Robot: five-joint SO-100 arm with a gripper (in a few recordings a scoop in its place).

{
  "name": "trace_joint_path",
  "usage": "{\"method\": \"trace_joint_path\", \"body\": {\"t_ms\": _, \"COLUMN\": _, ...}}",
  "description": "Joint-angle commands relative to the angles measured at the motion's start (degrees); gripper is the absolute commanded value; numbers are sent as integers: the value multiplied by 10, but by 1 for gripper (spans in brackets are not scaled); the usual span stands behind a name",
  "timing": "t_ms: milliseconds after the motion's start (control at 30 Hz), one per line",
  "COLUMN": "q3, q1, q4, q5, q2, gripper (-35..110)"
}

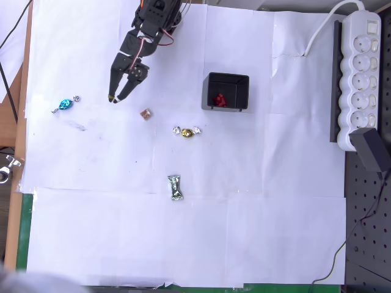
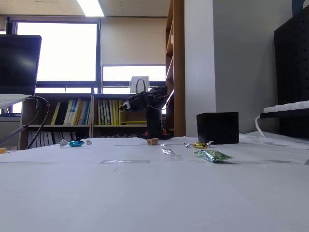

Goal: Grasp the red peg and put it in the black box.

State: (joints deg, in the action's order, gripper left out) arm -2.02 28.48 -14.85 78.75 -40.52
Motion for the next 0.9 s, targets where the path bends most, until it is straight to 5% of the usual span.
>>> {"method": "trace_joint_path", "body": {"t_ms": 0, "q3": -27, "q1": 17, "q4": -33, "q5": 7, "q2": -62, "gripper": 0}}
{"method": "trace_joint_path", "body": {"t_ms": 333, "q3": -149, "q1": 33, "q4": -75, "q5": 3, "q2": -226, "gripper": 0}}
{"method": "trace_joint_path", "body": {"t_ms": 867, "q3": -156, "q1": 45, "q4": -76, "q5": 12, "q2": -249, "gripper": 0}}
